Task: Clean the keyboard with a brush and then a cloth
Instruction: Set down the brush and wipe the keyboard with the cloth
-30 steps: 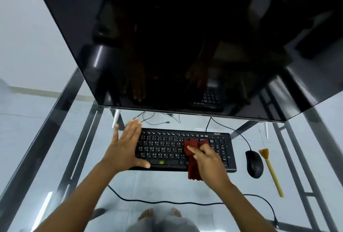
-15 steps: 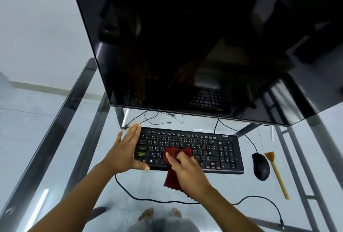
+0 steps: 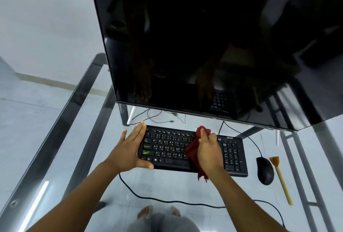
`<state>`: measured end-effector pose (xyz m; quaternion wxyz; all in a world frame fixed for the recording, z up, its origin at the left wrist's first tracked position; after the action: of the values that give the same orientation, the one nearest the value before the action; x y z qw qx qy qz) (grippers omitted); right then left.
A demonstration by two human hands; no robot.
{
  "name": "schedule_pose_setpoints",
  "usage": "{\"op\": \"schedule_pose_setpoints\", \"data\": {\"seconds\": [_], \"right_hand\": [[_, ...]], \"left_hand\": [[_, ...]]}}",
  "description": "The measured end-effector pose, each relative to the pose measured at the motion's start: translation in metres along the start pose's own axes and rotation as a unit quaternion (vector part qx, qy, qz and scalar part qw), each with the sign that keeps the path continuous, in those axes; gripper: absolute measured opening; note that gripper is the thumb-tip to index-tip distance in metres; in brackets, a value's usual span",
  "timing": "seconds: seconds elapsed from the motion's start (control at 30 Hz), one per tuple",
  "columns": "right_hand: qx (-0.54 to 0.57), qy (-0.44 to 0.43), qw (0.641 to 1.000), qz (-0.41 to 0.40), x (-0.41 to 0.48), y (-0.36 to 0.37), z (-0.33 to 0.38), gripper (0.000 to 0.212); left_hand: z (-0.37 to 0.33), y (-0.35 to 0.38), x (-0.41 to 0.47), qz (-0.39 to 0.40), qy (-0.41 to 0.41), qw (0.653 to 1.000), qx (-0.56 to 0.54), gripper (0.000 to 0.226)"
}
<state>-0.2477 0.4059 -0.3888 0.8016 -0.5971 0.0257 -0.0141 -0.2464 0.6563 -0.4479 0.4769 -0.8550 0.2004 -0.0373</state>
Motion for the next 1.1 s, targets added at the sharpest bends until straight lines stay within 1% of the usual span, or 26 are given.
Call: {"op": "schedule_pose_setpoints", "data": {"seconds": [0.03,0.13,0.17,0.23,0.3,0.33,0.37,0.43,0.47,0.5,0.53,0.57,0.6,0.63,0.67,0.73,0.77,0.8,0.83,0.87,0.9,0.93,0.97,1.0,1.03,1.1], "right_hand": [[0.001,0.010,1.000,0.016,-0.003,0.007,0.005,0.032],[0.010,-0.127,0.982,0.140,-0.029,0.039,0.043,0.024],[0.010,-0.153,0.978,0.140,-0.030,0.035,0.049,0.026],[0.008,-0.104,0.992,0.065,-0.012,0.015,0.031,0.038],[0.022,0.039,0.999,0.001,0.003,0.002,-0.004,0.033],[-0.008,0.045,0.999,0.002,0.004,0.006,-0.004,0.034],[-0.032,0.009,0.999,0.017,0.001,0.014,0.006,0.039],[0.011,-0.108,0.988,0.110,-0.018,0.039,0.044,0.041],[0.029,-0.149,0.975,0.161,-0.025,0.045,0.056,0.039],[0.047,-0.164,0.970,0.172,-0.023,0.043,0.061,0.037],[0.050,-0.151,0.977,0.145,-0.014,0.039,0.056,0.036],[0.034,-0.115,0.988,0.095,0.001,0.035,0.045,0.037],[-0.009,-0.073,0.996,0.051,0.012,0.027,0.038,0.041],[-0.038,-0.043,0.998,0.027,0.015,0.027,0.037,0.045],[-0.044,-0.040,0.998,0.033,0.011,0.030,0.047,0.049],[-0.020,-0.143,0.986,0.088,-0.016,0.043,0.088,0.060],[-0.013,-0.221,0.966,0.131,-0.034,0.050,0.107,0.063],[-0.002,-0.280,0.946,0.163,-0.043,0.053,0.114,0.061],[0.025,-0.292,0.941,0.167,-0.038,0.047,0.114,0.053],[0.059,-0.256,0.954,0.145,-0.024,0.043,0.105,0.040],[0.080,-0.165,0.977,0.110,-0.003,0.040,0.088,0.030],[0.063,-0.089,0.992,0.069,0.011,0.034,0.077,0.029],[0.022,-0.098,0.994,0.046,0.012,0.036,0.079,0.033],[0.006,-0.144,0.988,0.059,0.006,0.039,0.092,0.040],[0.020,-0.212,0.972,0.099,-0.008,0.046,0.110,0.043],[0.011,-0.357,0.915,0.190,-0.040,0.048,0.132,0.042]], "left_hand": [[0.000,0.000,0.000,-0.002,0.001,1.000,-0.002,0.140],[0.002,0.000,0.001,-0.002,0.001,1.000,0.006,0.140],[0.002,0.001,0.001,-0.001,0.001,1.000,0.008,0.140],[0.003,0.002,0.000,0.000,-0.002,1.000,0.014,0.140],[0.002,0.002,0.000,0.000,-0.002,1.000,0.017,0.140],[0.003,0.002,0.001,-0.002,-0.001,1.000,0.016,0.140],[0.002,0.002,0.001,-0.005,0.000,1.000,0.016,0.139],[0.003,0.002,0.002,-0.003,0.000,1.000,0.016,0.139],[0.003,0.002,0.002,-0.002,0.001,1.000,0.014,0.140],[0.002,0.002,0.002,-0.001,0.001,1.000,0.013,0.140],[0.002,0.002,0.001,0.001,-0.001,1.000,0.014,0.140],[0.002,0.002,0.001,0.002,-0.003,1.000,0.016,0.139],[0.001,0.002,0.001,0.002,-0.003,1.000,0.019,0.139],[0.001,0.002,0.000,0.000,-0.002,1.000,0.020,0.139],[0.001,0.001,0.000,-0.004,-0.001,1.000,0.021,0.138],[0.000,0.000,-0.001,-0.014,0.003,1.000,0.023,0.139],[0.000,0.000,-0.002,-0.022,0.005,1.000,0.020,0.139],[-0.001,-0.001,-0.004,-0.031,0.006,0.999,0.009,0.138],[-0.002,-0.001,-0.006,-0.039,0.006,0.999,-0.006,0.137],[-0.002,-0.002,-0.008,-0.045,0.004,0.999,-0.019,0.136],[-0.003,-0.002,-0.009,-0.047,0.002,0.999,-0.025,0.135],[-0.003,-0.001,-0.010,-0.047,0.002,0.999,-0.027,0.133],[-0.003,-0.001,-0.011,-0.049,0.003,0.998,-0.028,0.132],[-0.003,-0.001,-0.011,-0.050,0.003,0.998,-0.028,0.132],[-0.002,-0.001,-0.011,-0.050,0.003,0.998,-0.027,0.131],[0.000,0.000,-0.011,-0.047,0.006,0.999,-0.025,0.131]]}}
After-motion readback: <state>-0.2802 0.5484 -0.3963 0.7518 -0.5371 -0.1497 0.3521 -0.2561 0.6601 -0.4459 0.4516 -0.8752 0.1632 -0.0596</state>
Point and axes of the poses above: each hand's wrist, its own x-axis towards the middle knuckle, its own y-axis out of the palm, z = x × y, the point moved 7 cm from there along x, towards the middle knuckle, and after that the axes turned 3 degrees about -z, right-handed, at the moved point
